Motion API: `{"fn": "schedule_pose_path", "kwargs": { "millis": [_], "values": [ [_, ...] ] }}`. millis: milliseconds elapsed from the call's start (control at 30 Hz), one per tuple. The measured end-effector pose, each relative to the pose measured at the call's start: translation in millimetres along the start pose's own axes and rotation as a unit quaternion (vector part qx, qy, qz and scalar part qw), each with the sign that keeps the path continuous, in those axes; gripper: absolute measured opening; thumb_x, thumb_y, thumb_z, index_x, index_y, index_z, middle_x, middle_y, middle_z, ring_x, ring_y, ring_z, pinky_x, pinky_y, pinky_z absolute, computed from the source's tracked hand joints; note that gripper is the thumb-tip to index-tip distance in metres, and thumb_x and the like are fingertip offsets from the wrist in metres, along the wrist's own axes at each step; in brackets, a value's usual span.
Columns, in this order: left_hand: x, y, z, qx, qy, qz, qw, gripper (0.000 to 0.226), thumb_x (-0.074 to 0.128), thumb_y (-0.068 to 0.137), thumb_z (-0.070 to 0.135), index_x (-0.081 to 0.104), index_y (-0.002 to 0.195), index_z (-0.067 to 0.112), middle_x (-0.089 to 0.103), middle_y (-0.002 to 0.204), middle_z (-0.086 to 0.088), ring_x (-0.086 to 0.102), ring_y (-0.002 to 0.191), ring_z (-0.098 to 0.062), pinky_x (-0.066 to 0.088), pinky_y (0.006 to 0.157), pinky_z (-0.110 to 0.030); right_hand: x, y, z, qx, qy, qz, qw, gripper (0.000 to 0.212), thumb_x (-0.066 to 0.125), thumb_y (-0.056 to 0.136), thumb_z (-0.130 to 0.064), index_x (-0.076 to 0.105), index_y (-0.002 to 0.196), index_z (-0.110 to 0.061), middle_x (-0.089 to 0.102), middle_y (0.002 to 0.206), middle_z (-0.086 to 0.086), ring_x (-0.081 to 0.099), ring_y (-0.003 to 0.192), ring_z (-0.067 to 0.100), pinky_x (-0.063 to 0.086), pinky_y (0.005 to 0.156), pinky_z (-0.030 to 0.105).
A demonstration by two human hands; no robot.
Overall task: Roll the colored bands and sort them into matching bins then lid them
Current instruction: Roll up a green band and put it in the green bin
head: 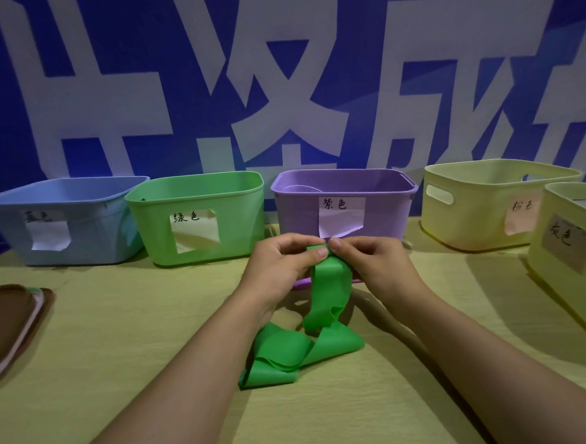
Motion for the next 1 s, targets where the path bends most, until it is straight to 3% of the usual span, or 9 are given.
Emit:
{"fn": "schedule_pose_path", "kwargs": {
  "millis": [100, 233, 400, 533, 733, 867, 1000],
  "values": [
    [0.0, 0.2, -1.3, -0.012, -0.011, -0.001, 1.000, 0.021, 0.082, 0.083, 0.008, 0.079, 0.103, 0.013, 0.079, 0.103, -0.009, 0.076, 0.101, -0.027, 0.058, 0.099, -0.049, 0.2, 0.4, 0.2, -0.007, 0.005, -0.013, 1.000, 0.021, 0.068, 0.096, -0.023, 0.079, 0.108, -0.008, 0.079, 0.094, 0.009, 0.075, 0.096, 0.029, 0.061, 0.089, 0.044],
    [3.2, -0.9, -0.5, -0.025, -0.044, -0.010, 0.999, 0.022, 0.081, 0.085, 0.010, 0.076, 0.106, 0.010, 0.077, 0.108, -0.016, 0.075, 0.101, -0.032, 0.060, 0.094, -0.045, 0.4, 0.2, 0.0, -0.014, 0.038, -0.024, 0.999, 0.020, 0.067, 0.096, -0.016, 0.077, 0.111, -0.006, 0.079, 0.098, 0.009, 0.075, 0.098, 0.027, 0.062, 0.082, 0.033],
    [5.9, -2.6, -1.9, -0.055, -0.022, -0.002, 0.998, 0.036, 0.073, 0.090, 0.048, 0.081, 0.097, 0.013, 0.079, 0.100, -0.014, 0.074, 0.104, -0.036, 0.055, 0.101, -0.051, 3.8, -1.8, -6.9, -0.050, 0.071, -0.033, 0.996, 0.021, 0.066, 0.096, -0.006, 0.075, 0.115, -0.002, 0.079, 0.103, 0.009, 0.075, 0.097, 0.017, 0.059, 0.084, 0.025],
    [2.1, -1.2, -0.4, -0.024, 0.027, 0.011, 0.999, 0.052, 0.075, 0.074, 0.073, 0.082, 0.096, 0.026, 0.080, 0.097, -0.005, 0.076, 0.100, -0.028, 0.054, 0.102, -0.054, 3.5, -3.4, -12.2, -0.071, 0.075, -0.030, 0.994, 0.020, 0.067, 0.095, -0.007, 0.076, 0.112, -0.008, 0.079, 0.104, 0.005, 0.074, 0.101, 0.015, 0.057, 0.082, 0.021],
    [2.0, -2.3, 8.6, 0.016, 0.015, 0.025, 0.999, 0.031, 0.076, 0.089, 0.044, 0.081, 0.093, 0.013, 0.080, 0.092, -0.010, 0.076, 0.095, -0.030, 0.056, 0.098, -0.055, 2.6, -4.1, -13.0, -0.073, 0.056, -0.027, 0.995, 0.022, 0.069, 0.094, -0.014, 0.076, 0.114, -0.018, 0.078, 0.109, 0.000, 0.073, 0.107, 0.015, 0.059, 0.090, 0.031],
    [1.3, -1.8, 8.6, 0.021, 0.005, 0.018, 1.000, 0.025, 0.077, 0.089, 0.037, 0.080, 0.096, 0.013, 0.080, 0.093, -0.010, 0.077, 0.095, -0.028, 0.057, 0.098, -0.053, 2.8, -6.1, -13.7, -0.057, 0.059, -0.019, 0.996, 0.025, 0.071, 0.092, -0.017, 0.073, 0.116, -0.017, 0.077, 0.107, -0.002, 0.073, 0.103, 0.012, 0.060, 0.085, 0.027],
    [3.0, -2.6, 9.6, 0.033, 0.000, 0.011, 0.999, 0.021, 0.076, 0.090, 0.028, 0.079, 0.101, 0.011, 0.080, 0.096, -0.010, 0.076, 0.097, -0.028, 0.057, 0.098, -0.052, 2.5, -6.9, -12.1, -0.021, 0.047, 0.006, 0.999, 0.031, 0.068, 0.092, -0.038, 0.075, 0.111, -0.015, 0.078, 0.099, -0.002, 0.074, 0.097, 0.013, 0.061, 0.084, 0.031]
  ]
}}
Point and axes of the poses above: each hand's wrist, its own y-axis towards the middle knuckle, its own x-axis out of the palm, z = x × y, the point moved 5 cm from there along y, towards the middle knuckle
